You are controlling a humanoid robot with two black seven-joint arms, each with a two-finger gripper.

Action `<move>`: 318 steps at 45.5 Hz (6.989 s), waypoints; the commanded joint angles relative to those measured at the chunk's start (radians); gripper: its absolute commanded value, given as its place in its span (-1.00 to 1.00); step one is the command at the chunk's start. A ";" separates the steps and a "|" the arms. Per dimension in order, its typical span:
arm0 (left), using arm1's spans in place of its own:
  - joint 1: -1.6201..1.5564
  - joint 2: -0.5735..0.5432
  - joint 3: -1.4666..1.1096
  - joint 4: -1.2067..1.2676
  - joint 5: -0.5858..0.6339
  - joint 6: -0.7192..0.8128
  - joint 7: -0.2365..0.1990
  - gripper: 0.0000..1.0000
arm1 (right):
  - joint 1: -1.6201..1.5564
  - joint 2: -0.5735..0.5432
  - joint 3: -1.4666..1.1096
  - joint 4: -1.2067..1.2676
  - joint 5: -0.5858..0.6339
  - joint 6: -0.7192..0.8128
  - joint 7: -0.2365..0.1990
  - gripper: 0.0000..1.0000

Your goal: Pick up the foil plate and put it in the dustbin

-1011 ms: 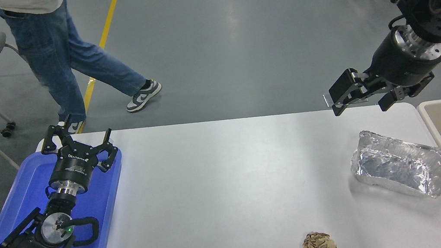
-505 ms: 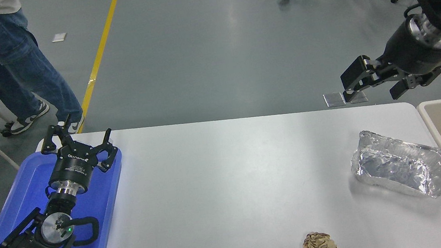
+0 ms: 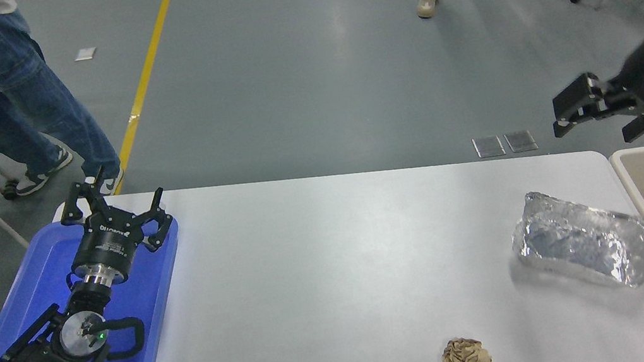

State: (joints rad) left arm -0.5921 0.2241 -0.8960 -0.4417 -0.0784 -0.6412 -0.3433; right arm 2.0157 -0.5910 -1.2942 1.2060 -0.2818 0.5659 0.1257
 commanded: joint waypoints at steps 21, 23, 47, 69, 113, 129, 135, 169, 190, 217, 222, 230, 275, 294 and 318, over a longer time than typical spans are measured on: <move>0.000 0.000 0.000 0.000 0.000 0.000 0.000 1.00 | -0.652 -0.170 0.217 -0.206 -0.085 -0.412 0.011 1.00; 0.000 0.000 0.000 0.000 0.000 0.000 0.000 1.00 | -0.684 -0.176 0.249 -0.206 -0.099 -0.429 0.011 1.00; 0.000 0.000 0.000 0.000 0.000 0.000 0.000 1.00 | -0.931 -0.136 0.420 -0.284 -0.108 -0.621 0.014 0.98; 0.000 0.000 0.000 0.000 0.000 0.000 0.001 1.00 | -1.049 -0.041 0.454 -0.336 -0.105 -0.756 0.025 0.34; 0.000 0.000 -0.001 0.000 0.000 0.000 0.000 1.00 | -1.089 -0.026 0.451 -0.333 -0.089 -0.787 0.120 -1.00; 0.000 0.000 -0.001 0.000 0.000 0.000 0.001 1.00 | -0.841 -0.167 0.342 -0.260 -0.086 -0.660 0.118 -1.00; 0.000 0.000 0.000 0.000 0.000 0.000 0.001 1.00 | -0.674 -0.228 0.260 -0.197 -0.100 -0.565 0.118 -1.00; 0.000 0.000 0.000 0.000 0.000 0.000 0.000 1.00 | 0.185 -0.240 -0.126 -0.013 -0.155 -0.049 0.115 -1.00; 0.000 0.000 0.000 0.000 0.000 0.000 0.001 1.00 | 0.247 -0.227 -0.129 -0.014 -0.181 0.002 0.109 -1.00; 0.000 0.000 0.000 0.000 0.000 0.000 0.001 1.00 | -0.230 -0.263 -0.125 -0.282 0.074 -0.276 0.101 -1.00; 0.000 0.000 0.000 0.000 0.000 0.000 0.000 1.00 | -0.412 -0.260 -0.120 -0.439 0.179 -0.282 0.101 -1.00; 0.000 0.000 0.000 0.000 0.000 0.000 0.001 1.00 | -0.670 -0.262 -0.117 -0.634 0.354 -0.301 0.094 -1.00; 0.000 0.000 0.000 0.000 0.000 0.000 0.000 1.00 | -1.407 -0.155 0.403 -0.993 0.441 -0.567 -0.061 -1.00; 0.000 0.000 -0.001 0.000 0.000 0.000 0.001 1.00 | -1.456 -0.110 0.463 -1.010 0.434 -0.603 -0.061 -1.00; 0.000 0.000 -0.001 0.000 0.000 0.000 0.001 1.00 | -1.421 -0.119 0.492 -1.017 0.427 -0.653 -0.060 0.98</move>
State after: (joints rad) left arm -0.5921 0.2240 -0.8964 -0.4418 -0.0781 -0.6412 -0.3426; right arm 0.5726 -0.7118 -0.8092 0.1939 0.1466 -0.0763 0.0660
